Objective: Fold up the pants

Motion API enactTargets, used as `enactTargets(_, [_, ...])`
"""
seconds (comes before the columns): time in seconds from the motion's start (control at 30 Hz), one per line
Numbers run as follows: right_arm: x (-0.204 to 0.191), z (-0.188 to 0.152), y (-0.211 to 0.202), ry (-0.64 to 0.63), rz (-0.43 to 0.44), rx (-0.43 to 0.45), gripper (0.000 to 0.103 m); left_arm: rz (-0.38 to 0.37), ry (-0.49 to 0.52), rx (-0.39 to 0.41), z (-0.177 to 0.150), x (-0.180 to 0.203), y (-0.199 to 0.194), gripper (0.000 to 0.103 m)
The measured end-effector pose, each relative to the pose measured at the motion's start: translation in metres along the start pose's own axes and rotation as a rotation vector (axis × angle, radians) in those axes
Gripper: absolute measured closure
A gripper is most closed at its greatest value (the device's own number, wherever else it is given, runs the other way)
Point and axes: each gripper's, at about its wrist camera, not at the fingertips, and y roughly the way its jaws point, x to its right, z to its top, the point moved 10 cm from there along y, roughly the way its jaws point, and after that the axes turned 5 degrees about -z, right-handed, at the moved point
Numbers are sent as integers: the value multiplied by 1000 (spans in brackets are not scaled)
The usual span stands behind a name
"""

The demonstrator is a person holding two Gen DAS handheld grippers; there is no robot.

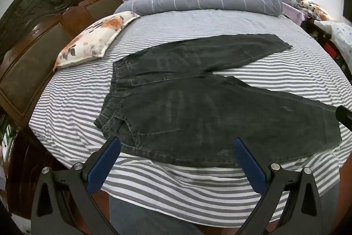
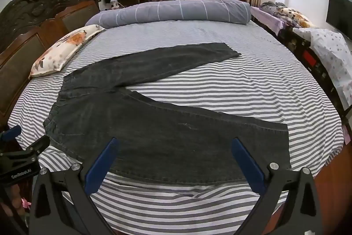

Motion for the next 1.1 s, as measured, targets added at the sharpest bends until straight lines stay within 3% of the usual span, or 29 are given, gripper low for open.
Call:
enactTargets(0.23, [-6, -3, 0, -3, -6, -9, 1, 29, 8, 12, -1, 5, -5, 2])
enactTargets(0.3, [-5, -4, 1, 1, -3, -9, 1, 7, 1, -16, 1, 2, 0, 2])
enactTargets(1.1, [-1, -10, 7, 17, -13, -20, 1, -11, -38, -18, -11, -2, 8, 3])
